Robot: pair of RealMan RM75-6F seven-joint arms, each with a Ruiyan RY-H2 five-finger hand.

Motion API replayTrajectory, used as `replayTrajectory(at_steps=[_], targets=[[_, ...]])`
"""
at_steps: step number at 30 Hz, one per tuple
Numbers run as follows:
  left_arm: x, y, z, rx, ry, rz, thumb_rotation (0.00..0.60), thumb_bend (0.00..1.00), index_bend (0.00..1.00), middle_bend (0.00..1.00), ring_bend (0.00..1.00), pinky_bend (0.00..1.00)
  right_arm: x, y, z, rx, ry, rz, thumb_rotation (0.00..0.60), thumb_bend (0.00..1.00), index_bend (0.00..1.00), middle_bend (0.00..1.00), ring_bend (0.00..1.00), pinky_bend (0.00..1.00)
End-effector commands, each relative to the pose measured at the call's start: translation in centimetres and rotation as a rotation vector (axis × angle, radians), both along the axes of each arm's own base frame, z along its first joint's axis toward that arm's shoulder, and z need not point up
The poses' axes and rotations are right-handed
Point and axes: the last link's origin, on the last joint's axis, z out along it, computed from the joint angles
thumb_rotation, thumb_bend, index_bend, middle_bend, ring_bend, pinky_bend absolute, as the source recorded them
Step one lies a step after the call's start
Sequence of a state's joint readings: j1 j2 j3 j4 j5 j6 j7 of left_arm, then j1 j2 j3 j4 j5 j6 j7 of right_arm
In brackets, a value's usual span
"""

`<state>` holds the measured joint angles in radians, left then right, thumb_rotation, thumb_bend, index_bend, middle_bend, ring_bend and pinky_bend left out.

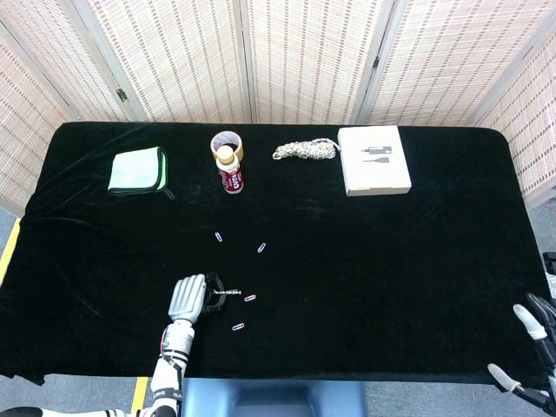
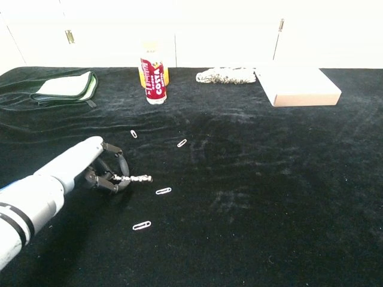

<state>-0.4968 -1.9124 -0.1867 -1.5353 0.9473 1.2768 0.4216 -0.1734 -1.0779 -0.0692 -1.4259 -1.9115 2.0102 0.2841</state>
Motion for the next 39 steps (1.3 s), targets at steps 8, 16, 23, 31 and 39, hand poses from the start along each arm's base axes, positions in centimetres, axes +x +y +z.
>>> replayTrajectory(at_steps=[8,16,23,31,39], targets=[[1.4,0.2,-1.1,-0.021,-0.004,-0.024,0.6,0.69,0.85,1.0,1.0,1.0,-0.6,2.0,1.0,-0.023,-0.031,0.056,0.6,0.01,0.0,0.0,0.0,0.0],[0.8,0.6,0.1,0.017,0.04,-0.034,0.6,0.69,0.85,1.0,1.0,1.0,-0.5,1.9,0.8,-0.03,-0.026,0.053,0.6,0.01,0.0,0.0,0.0,0.0],[-2.5,1.2,5.1,0.148,0.069,0.027,0.6,0.68,0.85,1.0,1.0,1.0,-0.4,1.3,0.4,-0.029,-0.011,0.037,0.6,0.01,0.0,0.0,0.0,0.0],[-4.8,1.1,6.8,0.162,0.045,0.075,0.6,0.68,0.85,1.0,1.0,1.0,-0.1,0.5,-0.3,-0.006,0.01,0.014,0.6,0.01,0.0,0.0,0.0,0.0],[-5.3,1.1,6.5,0.102,0.088,0.052,0.6,0.32,0.45,1.0,1.0,1.0,-0.1,0.1,-0.3,-0.016,0.013,-0.01,0.6,0.01,0.0,0.0,0.0,0.0]])
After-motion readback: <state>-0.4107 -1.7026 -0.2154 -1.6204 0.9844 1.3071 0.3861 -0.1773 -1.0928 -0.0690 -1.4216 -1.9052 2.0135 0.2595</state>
